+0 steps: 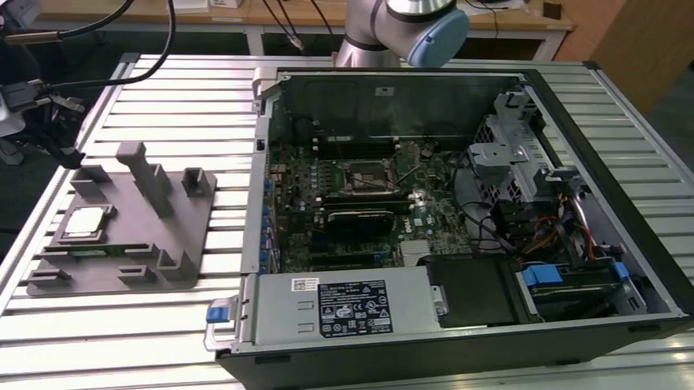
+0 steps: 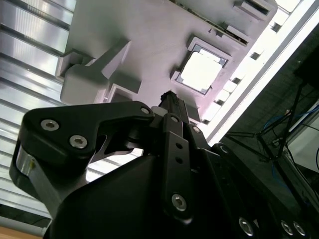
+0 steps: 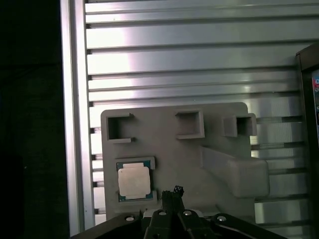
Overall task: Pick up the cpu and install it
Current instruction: 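Pick up the cpu and move it towards the insertion slot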
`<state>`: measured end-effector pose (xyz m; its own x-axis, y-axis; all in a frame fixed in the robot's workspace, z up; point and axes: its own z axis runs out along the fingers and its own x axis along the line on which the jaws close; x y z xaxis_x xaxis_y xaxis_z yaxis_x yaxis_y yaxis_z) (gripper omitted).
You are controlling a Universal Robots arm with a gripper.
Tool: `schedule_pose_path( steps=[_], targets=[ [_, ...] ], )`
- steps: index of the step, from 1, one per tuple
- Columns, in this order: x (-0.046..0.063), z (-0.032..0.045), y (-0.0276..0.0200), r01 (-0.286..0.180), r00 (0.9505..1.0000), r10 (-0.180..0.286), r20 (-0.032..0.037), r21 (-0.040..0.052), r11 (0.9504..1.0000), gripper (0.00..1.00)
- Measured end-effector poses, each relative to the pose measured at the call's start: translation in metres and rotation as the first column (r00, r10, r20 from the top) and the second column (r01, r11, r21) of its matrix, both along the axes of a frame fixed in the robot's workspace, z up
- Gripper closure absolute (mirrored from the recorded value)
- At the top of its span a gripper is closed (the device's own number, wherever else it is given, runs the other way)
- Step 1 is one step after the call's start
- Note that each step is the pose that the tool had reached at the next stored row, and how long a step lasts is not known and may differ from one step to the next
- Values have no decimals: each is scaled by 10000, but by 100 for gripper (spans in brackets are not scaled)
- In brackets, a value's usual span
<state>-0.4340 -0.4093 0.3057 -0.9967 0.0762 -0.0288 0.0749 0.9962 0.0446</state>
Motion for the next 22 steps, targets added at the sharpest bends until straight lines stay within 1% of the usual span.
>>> schedule_pose_path(
  steps=[14, 22],
  targets=[
    [-164, -164, -3, -1, 10000, 1, 5, 1, 10000, 89],
    [-232, -279, -31, 1, 10000, -1, 12, 1, 10000, 89]
  ],
)
